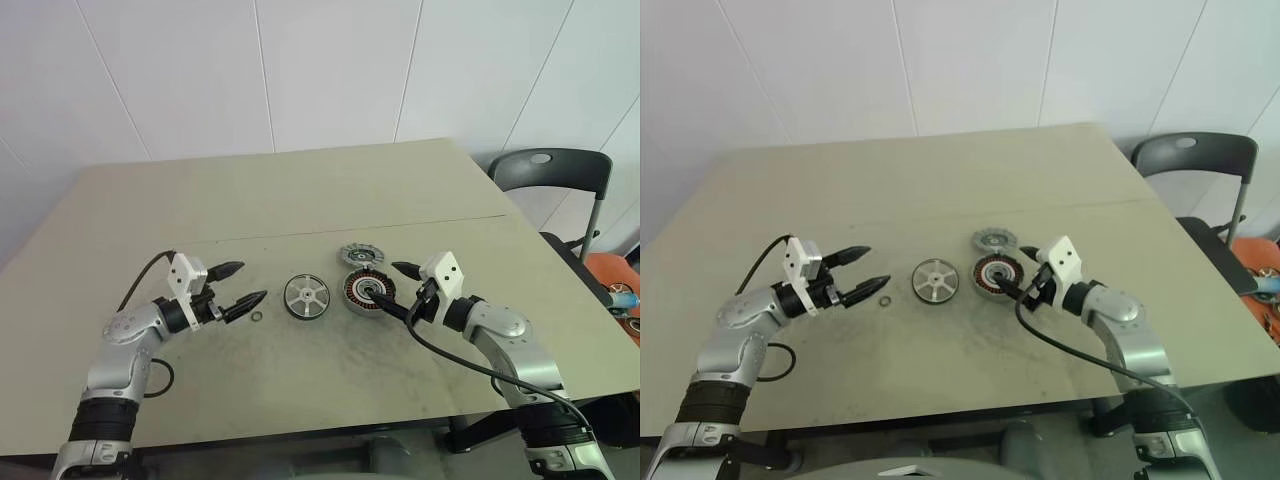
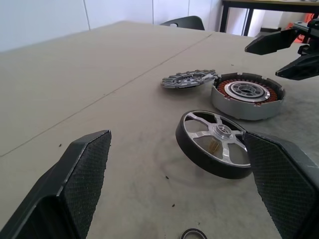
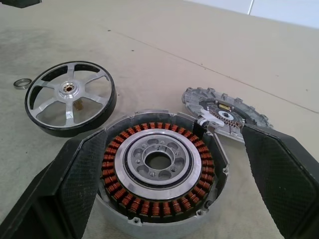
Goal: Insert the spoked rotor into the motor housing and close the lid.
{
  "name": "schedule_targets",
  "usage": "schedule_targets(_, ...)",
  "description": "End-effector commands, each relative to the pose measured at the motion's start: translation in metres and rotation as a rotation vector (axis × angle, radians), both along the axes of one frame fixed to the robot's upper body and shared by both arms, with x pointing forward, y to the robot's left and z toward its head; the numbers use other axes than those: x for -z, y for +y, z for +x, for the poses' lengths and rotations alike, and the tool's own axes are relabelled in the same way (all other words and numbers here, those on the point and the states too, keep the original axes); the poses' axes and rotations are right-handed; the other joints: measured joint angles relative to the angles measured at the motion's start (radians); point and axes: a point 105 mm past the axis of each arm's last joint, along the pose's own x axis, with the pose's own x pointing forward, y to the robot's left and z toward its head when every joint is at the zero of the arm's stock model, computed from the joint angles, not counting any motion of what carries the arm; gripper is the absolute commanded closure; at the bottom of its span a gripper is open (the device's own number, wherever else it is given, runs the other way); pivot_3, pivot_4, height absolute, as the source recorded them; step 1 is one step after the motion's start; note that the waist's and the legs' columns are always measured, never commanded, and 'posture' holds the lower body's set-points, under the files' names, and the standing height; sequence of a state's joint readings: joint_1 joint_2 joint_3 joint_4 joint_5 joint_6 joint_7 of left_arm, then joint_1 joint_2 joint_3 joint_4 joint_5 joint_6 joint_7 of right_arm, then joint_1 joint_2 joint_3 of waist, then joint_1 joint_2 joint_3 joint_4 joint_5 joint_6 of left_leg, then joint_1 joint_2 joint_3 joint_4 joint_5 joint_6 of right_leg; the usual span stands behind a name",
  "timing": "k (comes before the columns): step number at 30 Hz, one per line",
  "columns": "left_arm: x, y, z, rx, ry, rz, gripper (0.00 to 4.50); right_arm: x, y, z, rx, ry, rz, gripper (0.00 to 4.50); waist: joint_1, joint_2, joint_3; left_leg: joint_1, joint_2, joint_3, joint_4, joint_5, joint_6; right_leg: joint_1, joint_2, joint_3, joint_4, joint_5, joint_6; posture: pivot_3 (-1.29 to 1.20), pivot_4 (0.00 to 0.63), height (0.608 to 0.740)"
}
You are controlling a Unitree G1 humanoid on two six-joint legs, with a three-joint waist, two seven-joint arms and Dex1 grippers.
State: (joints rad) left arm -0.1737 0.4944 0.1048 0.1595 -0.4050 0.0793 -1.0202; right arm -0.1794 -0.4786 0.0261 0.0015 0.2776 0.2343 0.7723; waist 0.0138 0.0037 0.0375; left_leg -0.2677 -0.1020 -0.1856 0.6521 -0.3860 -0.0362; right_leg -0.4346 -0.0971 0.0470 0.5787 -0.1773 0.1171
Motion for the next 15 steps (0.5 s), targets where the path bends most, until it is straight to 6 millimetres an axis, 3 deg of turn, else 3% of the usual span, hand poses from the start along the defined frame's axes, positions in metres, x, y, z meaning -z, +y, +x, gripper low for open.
schedule_targets(1,-0.013,-0.002,0.001,0.007,-0.048,-0.009,0.01,-0.015,0.004,0.004,-0.014,-0.061,0.011,0.00,0.000,0.000,0.000,0.000,0.000,0.000,0.000,0.000,0.000,0.000,0.000,0.000,0.000,0.000,0.000,0.00,0.000,0.740)
schedule_targets(9,-0.007,-0.004,-0.003,0.025,-0.028,0.007,0.01,-0.015,0.004,0.005,-0.016,-0.061,0.008,0.00,0.000,0.000,0.000,0.000,0.000,0.000,0.000,0.000,0.000,0.000,0.000,0.000,0.000,0.000,0.000,0.00,0.000,0.740)
schedule_targets(13,0.020,-0.012,-0.013,0.076,0.051,0.096,0.01,-0.015,0.004,0.006,-0.014,-0.062,0.009,0.00,0.000,0.000,0.000,0.000,0.000,0.000,0.000,0.000,0.000,0.000,0.000,0.000,0.000,0.000,0.000,0.00,0.000,0.740)
schedule_targets(15,0.049,-0.016,-0.024,0.099,0.101,0.160,0.01,-0.015,0.005,0.007,-0.014,-0.061,0.009,0.00,0.000,0.000,0.000,0.000,0.000,0.001,0.000,0.000,0.000,0.000,0.000,0.000,0.000,0.000,0.000,0.00,0.000,0.740)
